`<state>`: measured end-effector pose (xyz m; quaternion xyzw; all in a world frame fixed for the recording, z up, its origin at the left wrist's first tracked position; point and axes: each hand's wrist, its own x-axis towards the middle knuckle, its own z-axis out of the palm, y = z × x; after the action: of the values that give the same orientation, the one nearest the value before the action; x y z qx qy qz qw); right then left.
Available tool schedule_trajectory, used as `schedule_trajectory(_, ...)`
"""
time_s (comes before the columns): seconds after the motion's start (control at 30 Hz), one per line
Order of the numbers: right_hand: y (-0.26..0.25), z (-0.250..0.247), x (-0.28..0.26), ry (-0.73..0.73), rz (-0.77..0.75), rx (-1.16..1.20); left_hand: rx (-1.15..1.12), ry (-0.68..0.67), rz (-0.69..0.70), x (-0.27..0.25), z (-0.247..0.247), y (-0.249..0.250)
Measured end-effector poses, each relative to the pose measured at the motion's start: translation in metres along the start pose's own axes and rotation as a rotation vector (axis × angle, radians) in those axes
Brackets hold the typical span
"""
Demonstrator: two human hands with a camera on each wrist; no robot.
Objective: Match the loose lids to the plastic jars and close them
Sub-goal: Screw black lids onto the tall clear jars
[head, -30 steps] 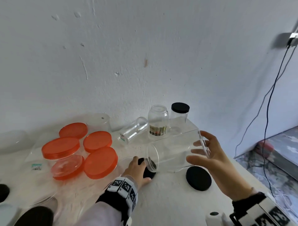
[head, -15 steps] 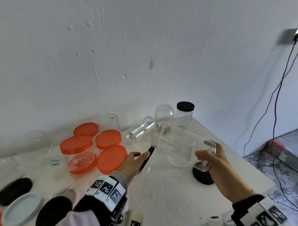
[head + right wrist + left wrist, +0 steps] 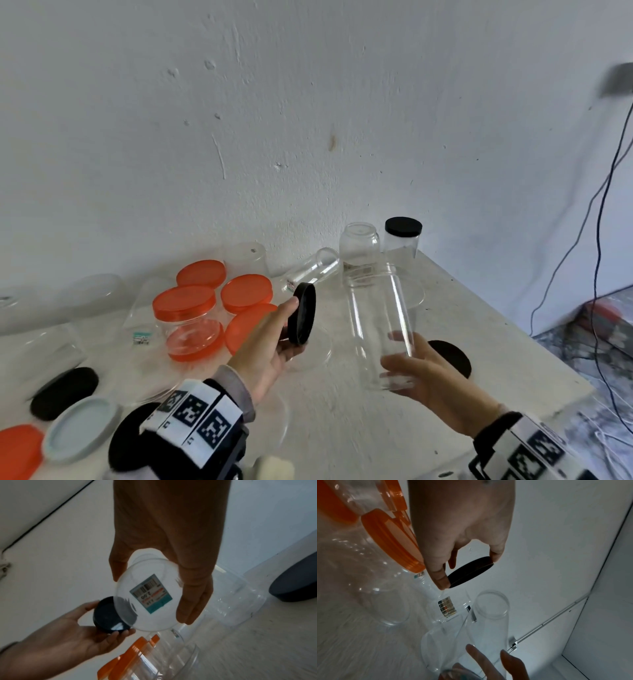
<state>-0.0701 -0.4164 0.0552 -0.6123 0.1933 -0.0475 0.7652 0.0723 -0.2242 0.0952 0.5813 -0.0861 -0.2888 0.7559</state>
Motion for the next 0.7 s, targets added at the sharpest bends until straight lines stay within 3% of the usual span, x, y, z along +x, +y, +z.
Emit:
schedule_trajectory(0.2,0.003,0.003,0.016,0.04,-0.003,-0.428,0.144,0.017,0.122,-0.001,-0.004,0.007)
schedule_trajectory(0.37,0.015,0.004,0.033,0.0,0.075,-0.699,0.418,0.042,0.173,-0.002,0.0,0.008)
schedule_trajectory(0.7,0.03,0.017,0.053,-0.03,0.053,-0.865,0.723,-0.079,0.316,-0.005,0.022,0.001)
